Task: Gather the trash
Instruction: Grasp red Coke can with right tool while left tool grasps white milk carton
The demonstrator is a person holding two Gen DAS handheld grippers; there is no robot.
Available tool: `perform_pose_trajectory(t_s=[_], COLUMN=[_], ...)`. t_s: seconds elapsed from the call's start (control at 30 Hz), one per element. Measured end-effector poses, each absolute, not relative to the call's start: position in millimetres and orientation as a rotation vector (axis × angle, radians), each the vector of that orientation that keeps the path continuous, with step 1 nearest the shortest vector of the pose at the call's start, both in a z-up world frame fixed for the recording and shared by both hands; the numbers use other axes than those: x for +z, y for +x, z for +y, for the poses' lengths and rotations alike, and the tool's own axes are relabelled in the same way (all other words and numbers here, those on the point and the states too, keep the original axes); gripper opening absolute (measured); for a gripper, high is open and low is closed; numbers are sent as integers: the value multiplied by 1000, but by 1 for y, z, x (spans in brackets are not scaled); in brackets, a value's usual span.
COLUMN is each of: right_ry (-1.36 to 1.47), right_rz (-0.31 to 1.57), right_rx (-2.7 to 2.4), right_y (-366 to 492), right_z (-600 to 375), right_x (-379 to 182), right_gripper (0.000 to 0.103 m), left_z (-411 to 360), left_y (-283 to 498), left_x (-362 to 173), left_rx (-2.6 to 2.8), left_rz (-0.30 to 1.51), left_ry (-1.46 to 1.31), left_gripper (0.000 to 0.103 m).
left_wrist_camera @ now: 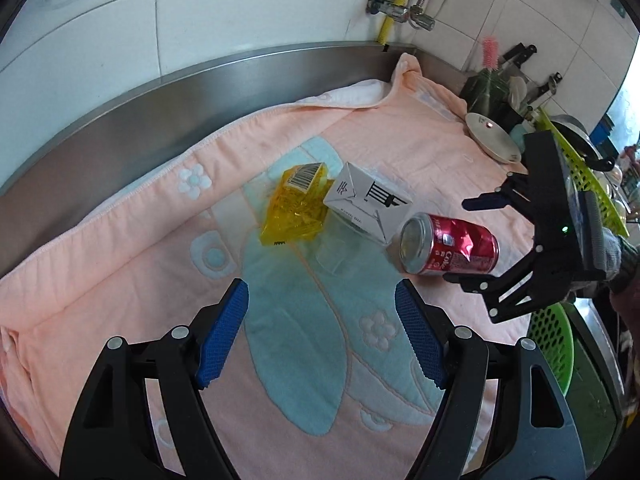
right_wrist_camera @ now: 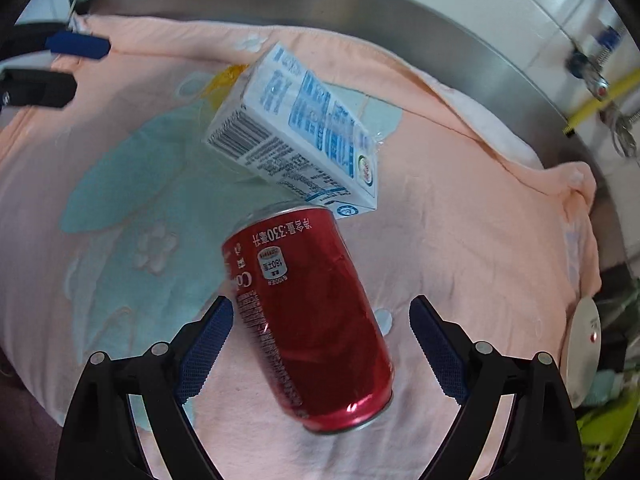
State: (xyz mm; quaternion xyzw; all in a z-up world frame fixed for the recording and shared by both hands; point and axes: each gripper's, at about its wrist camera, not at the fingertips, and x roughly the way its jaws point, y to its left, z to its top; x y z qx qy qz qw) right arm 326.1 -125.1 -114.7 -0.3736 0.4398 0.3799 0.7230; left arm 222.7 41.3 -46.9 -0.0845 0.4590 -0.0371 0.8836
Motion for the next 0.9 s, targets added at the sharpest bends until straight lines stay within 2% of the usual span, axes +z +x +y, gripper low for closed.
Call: perform_pose_trajectory(t_s=[0.1, 0.17, 0.23, 0.27, 0.37, 0.9], right_ry=[-824, -807, -782, -763, -720, -431], right_rz=[976, 981, 990, 998, 998, 1047], right_rx=[860, 875, 883, 888, 871, 777], right_y=[332, 335, 337, 339, 338, 307], right_z=[-122, -122, -125, -127, -134, -207], right_x=[-121, -122, -122, -122, -118, -97], right_gripper=[87, 85, 79, 72, 71, 71], left_z=[35, 30, 21, 17, 7, -61], left_y=[230, 236, 243, 247, 260, 345], left_x=[-42, -40, -35, -33, -29, -60], left_rx=[-77, -79, -88, -94, -114, -294], left_rz=[950, 944, 937, 934, 932, 1061], left_ry=[-153, -133, -92, -71, -29, 294], left_gripper=[76, 80, 84, 85, 91, 92])
